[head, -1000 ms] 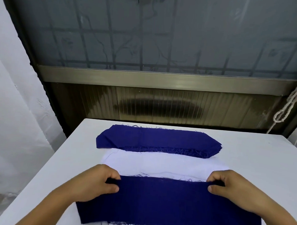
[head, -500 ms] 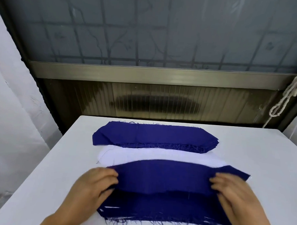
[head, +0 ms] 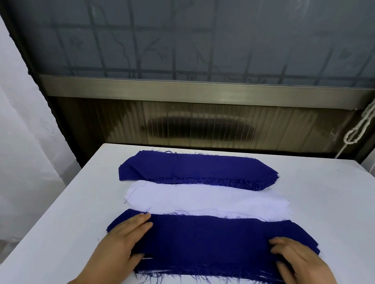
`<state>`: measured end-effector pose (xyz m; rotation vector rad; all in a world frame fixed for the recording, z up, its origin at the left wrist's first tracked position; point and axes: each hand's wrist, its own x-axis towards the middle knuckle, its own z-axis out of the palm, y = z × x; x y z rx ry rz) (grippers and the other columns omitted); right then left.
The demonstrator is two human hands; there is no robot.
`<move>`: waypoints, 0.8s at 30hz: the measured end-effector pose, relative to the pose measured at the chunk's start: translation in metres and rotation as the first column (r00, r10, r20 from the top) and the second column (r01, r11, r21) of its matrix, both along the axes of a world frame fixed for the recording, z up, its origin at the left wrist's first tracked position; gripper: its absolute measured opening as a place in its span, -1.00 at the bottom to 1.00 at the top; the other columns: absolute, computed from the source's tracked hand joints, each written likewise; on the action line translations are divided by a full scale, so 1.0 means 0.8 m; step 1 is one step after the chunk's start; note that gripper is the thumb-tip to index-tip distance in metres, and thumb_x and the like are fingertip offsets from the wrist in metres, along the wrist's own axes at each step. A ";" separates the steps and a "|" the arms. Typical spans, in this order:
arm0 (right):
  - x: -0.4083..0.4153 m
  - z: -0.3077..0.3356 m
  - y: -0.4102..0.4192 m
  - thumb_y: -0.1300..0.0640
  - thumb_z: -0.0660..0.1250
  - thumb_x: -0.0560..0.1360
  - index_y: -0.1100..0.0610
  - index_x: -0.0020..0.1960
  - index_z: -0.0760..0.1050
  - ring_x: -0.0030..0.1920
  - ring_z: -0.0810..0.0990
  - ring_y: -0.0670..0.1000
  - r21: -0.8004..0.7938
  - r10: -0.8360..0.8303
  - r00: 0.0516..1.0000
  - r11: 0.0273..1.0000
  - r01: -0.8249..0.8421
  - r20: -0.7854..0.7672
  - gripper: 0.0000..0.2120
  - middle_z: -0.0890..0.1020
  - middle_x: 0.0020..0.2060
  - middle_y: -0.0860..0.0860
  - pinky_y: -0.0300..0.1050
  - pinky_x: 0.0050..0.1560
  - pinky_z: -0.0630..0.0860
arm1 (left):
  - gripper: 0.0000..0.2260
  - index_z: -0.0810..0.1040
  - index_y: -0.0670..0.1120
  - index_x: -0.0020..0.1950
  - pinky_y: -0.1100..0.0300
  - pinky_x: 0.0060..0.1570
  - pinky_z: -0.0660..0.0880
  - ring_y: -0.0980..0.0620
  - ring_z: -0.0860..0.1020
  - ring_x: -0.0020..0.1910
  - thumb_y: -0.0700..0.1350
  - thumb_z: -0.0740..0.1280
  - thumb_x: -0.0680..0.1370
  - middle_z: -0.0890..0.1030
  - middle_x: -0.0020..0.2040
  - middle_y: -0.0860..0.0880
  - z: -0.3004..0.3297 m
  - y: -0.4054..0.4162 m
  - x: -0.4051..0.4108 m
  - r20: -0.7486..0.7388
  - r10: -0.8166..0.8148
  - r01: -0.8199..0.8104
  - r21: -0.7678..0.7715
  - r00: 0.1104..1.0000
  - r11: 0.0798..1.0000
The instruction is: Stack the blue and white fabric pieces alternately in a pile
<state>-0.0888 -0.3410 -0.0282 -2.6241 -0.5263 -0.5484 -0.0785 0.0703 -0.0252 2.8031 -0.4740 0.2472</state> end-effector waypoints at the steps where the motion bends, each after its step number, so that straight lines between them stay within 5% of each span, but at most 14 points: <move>1: -0.001 0.001 -0.002 0.23 0.40 0.23 0.04 -0.21 0.64 0.01 0.51 -0.22 0.006 0.000 1.000 1.000 0.000 0.011 -0.83 0.67 -0.05 -0.14 -0.44 0.10 0.34 | -0.24 0.65 -0.06 0.18 0.50 0.34 0.01 0.16 0.41 0.24 -0.12 0.72 0.00 0.58 0.25 0.06 -0.003 0.001 0.001 0.011 -0.026 0.026 0.026 1.000 0.999; 6: -0.004 0.002 0.000 0.08 0.19 0.36 0.07 -0.20 0.66 0.02 0.51 -0.18 -0.042 -0.013 1.000 0.999 0.013 0.014 -0.74 0.67 -0.06 -0.12 -0.42 0.11 0.33 | -0.26 0.65 0.01 0.20 0.48 0.34 0.04 0.14 0.53 0.23 -0.04 0.71 0.03 0.58 0.26 0.10 0.002 0.006 0.003 -0.053 -0.064 0.069 0.096 0.997 0.993; 11: 0.007 0.001 -0.011 0.27 0.40 0.08 0.15 -0.08 0.66 0.05 0.50 -0.07 -0.077 -0.102 0.993 0.991 0.106 0.060 -0.60 0.67 -0.05 -0.01 -0.39 0.17 0.25 | -0.25 0.64 -0.01 0.21 0.39 0.36 0.05 0.07 0.59 0.18 -0.06 0.70 0.02 0.57 0.27 0.06 0.002 0.013 0.006 -0.078 -0.078 0.091 0.181 0.994 0.979; 14: 0.016 0.004 -0.012 0.43 0.52 -0.09 0.13 -0.11 0.63 -0.04 0.47 -0.04 -0.099 -0.142 0.989 0.984 0.146 0.040 -0.44 0.67 -0.14 0.02 -0.39 0.05 0.30 | -0.41 0.61 -0.01 0.25 0.37 0.41 -0.01 0.10 0.51 0.25 -0.02 0.52 0.21 0.57 0.28 0.04 0.004 0.013 0.005 -0.093 -0.099 0.113 0.170 0.991 0.979; 18: 0.017 0.008 -0.008 0.33 0.34 0.03 0.03 -0.13 0.53 -0.13 0.42 -0.02 -0.089 -0.111 0.983 0.988 0.125 0.147 -0.57 0.63 -0.26 0.04 -0.21 -0.12 0.35 | -0.49 0.59 -0.04 0.27 0.35 0.43 -0.06 0.16 0.34 0.35 0.01 0.15 0.37 0.57 0.29 0.02 0.006 0.013 0.003 -0.100 -0.081 0.096 0.156 0.992 0.983; 21: 0.017 0.001 -0.015 0.39 0.42 -0.02 0.02 -0.11 0.52 -0.18 0.40 0.01 -0.104 -0.146 0.978 0.981 0.163 0.148 -0.48 0.61 -0.28 0.07 -0.19 -0.17 0.33 | -0.50 0.58 -0.06 0.27 0.31 0.42 -0.01 0.27 0.05 0.51 -0.02 0.19 0.36 0.55 0.30 0.01 0.004 0.015 0.002 -0.051 -0.074 0.080 0.122 0.996 0.989; 24: 0.015 -0.003 -0.020 0.49 0.50 -0.22 0.17 -0.26 0.63 -0.22 0.40 0.03 -0.159 -0.194 0.977 0.966 0.206 0.084 -0.46 0.60 -0.31 0.08 -0.19 -0.20 0.33 | -0.49 0.58 -0.07 0.26 0.32 0.42 -0.05 0.19 0.20 0.46 -0.01 0.15 0.37 0.57 0.28 0.00 0.005 0.011 -0.002 -0.098 -0.055 0.065 0.098 0.994 0.993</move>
